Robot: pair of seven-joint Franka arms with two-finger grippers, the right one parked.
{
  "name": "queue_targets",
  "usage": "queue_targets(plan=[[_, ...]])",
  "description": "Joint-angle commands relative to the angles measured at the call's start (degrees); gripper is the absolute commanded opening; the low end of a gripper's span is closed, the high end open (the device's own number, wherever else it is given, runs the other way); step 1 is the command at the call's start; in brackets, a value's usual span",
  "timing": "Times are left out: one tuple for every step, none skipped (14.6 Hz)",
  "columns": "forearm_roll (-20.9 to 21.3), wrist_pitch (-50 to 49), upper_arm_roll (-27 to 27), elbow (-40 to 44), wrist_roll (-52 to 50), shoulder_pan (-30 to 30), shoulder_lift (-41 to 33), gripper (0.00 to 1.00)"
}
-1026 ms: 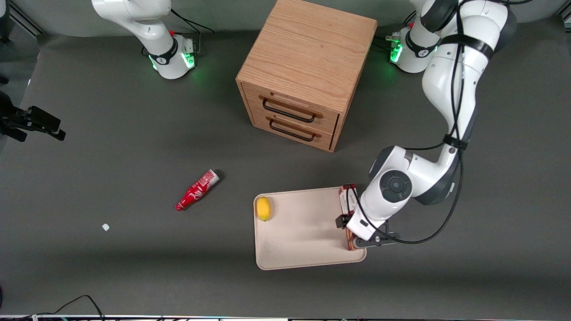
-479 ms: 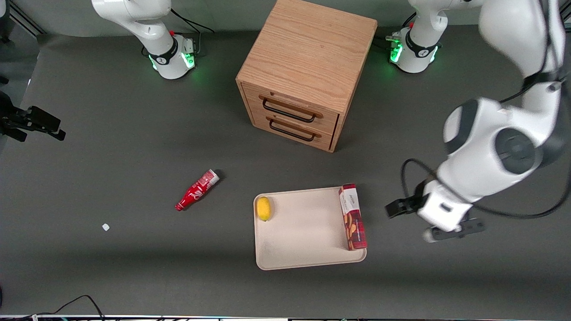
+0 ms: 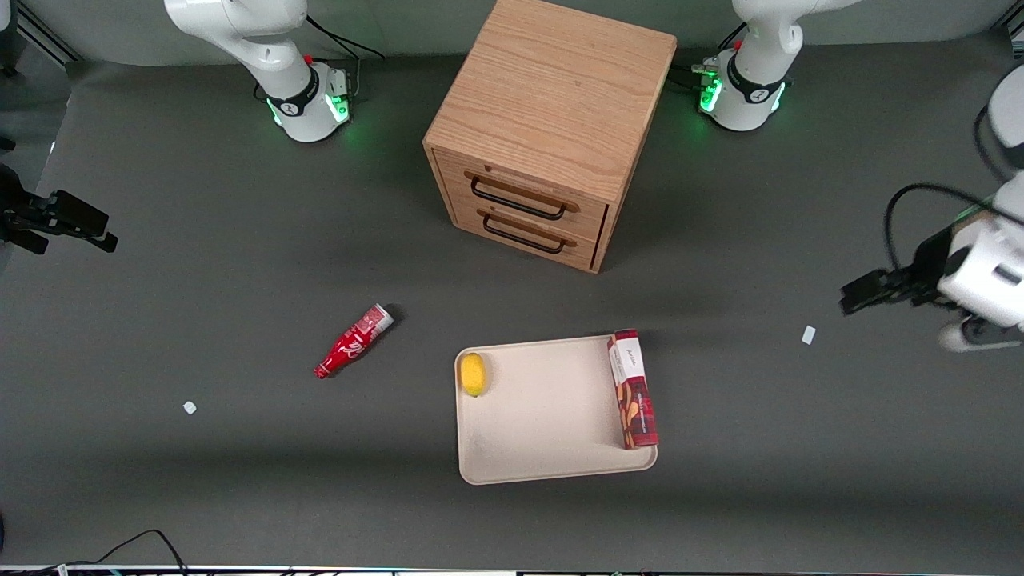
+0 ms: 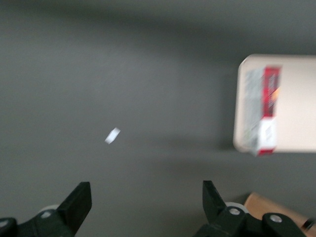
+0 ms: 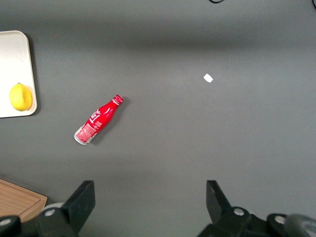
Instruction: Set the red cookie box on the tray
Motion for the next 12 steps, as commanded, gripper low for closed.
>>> queue_targets(plan=[[-0.56,-3.52,1.16,-5.19,3.87,1.56,-7.03,1.00],[-0.56,-3.79,1.16,-5.63,4.74,2.17,-8.17,1.00],[-0.48,-3.53,1.16,-7.11,5.80,2.44,-9.49,1.00],[-0.47,-2.66,1.16,-9.04,6.50,2.79,-10.63,1.00],[-0.47,-2.48,1.16,-10.19,6.51,2.71,-11.43,1.00],[-0.47,-2.56,1.16,-10.29,6.51,2.62,-11.78,1.00],[-0.47,-2.91,1.16,-10.29,6.60,2.53,-11.96,1.00],[-0.47,-3.18,1.16,-10.29,6.77,2.53,-12.14,1.00],[-0.65,-3.35,1.07,-10.29,7.12,2.44,-12.14,1.00],[-0.74,-3.35,0.99,-10.21,7.73,2.44,-12.23,1.00],[-0.83,-3.44,0.90,-10.21,7.91,2.44,-12.23,1.00],[-0.91,-3.44,0.90,-10.12,7.92,2.44,-12.23,1.00]])
